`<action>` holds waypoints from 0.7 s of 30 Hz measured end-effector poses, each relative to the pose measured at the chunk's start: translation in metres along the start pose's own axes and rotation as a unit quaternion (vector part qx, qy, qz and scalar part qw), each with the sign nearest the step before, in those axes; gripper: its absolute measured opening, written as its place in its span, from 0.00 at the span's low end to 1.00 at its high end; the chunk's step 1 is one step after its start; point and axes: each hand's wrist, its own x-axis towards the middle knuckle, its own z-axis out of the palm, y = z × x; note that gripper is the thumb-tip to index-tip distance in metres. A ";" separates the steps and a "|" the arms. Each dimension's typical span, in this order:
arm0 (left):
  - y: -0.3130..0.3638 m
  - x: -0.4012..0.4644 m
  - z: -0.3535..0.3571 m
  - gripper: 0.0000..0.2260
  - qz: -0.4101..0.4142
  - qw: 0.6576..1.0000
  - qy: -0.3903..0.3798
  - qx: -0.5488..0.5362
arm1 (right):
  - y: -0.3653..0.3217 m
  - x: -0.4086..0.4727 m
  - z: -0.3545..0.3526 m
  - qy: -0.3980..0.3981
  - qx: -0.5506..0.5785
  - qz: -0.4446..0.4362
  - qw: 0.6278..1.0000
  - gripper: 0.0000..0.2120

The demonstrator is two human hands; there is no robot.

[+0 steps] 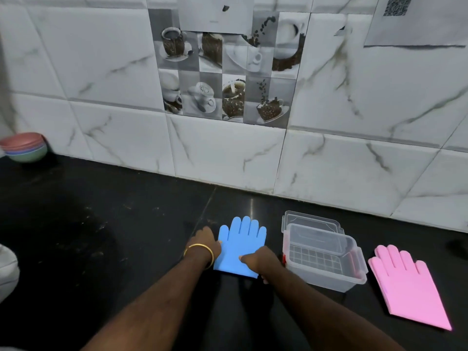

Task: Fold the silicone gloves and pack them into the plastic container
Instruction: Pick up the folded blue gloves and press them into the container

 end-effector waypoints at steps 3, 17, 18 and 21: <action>-0.006 0.005 0.009 0.27 -0.034 0.995 -0.060 -0.067 | -0.003 0.002 0.004 -0.023 0.104 0.082 0.991 0.25; -0.006 0.026 0.008 0.12 -0.189 0.882 -0.217 -0.374 | -0.010 -0.003 0.002 -0.121 0.435 0.173 0.875 0.18; -0.004 0.026 0.007 0.12 -0.203 0.868 -0.233 -0.389 | -0.011 -0.004 0.001 -0.124 0.442 0.174 0.871 0.17; 0.000 0.026 0.001 0.13 -0.239 0.807 -0.260 -0.472 | -0.018 -0.005 -0.007 -0.122 0.474 0.170 0.855 0.16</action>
